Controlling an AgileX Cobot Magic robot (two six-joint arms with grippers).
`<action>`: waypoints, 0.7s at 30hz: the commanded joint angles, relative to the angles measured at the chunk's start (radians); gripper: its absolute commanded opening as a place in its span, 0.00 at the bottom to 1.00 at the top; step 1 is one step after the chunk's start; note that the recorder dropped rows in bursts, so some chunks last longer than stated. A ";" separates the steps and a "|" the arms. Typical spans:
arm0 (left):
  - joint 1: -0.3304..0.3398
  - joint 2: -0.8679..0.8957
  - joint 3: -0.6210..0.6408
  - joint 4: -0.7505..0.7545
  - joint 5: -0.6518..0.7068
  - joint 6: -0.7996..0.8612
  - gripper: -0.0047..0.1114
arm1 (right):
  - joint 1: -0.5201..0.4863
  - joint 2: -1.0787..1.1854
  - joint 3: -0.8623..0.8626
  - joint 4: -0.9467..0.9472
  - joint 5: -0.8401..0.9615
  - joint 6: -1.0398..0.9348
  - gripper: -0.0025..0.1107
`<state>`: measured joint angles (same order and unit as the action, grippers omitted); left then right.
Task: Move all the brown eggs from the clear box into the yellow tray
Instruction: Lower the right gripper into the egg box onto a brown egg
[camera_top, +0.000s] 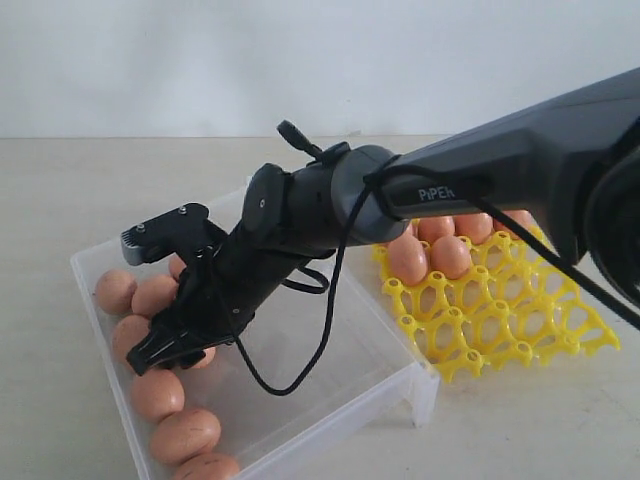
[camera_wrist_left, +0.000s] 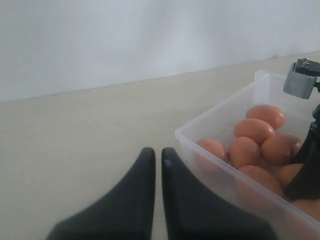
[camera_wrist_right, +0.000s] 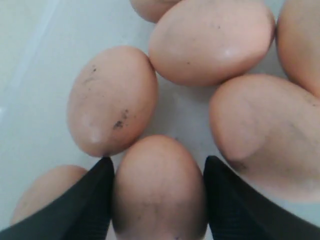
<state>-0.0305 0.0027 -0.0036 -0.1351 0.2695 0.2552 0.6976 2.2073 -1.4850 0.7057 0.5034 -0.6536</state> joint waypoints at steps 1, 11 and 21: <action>-0.003 -0.003 0.004 -0.007 -0.007 -0.001 0.08 | 0.000 0.001 -0.006 -0.063 0.085 -0.003 0.35; -0.003 -0.003 0.004 -0.007 -0.007 -0.001 0.08 | 0.000 -0.025 -0.006 -0.116 0.154 -0.003 0.02; -0.003 -0.003 0.004 -0.007 -0.007 -0.001 0.08 | 0.000 -0.157 0.002 0.046 -0.033 0.173 0.02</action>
<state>-0.0305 0.0027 -0.0036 -0.1351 0.2695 0.2552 0.6976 2.0967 -1.4919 0.6708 0.5438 -0.5441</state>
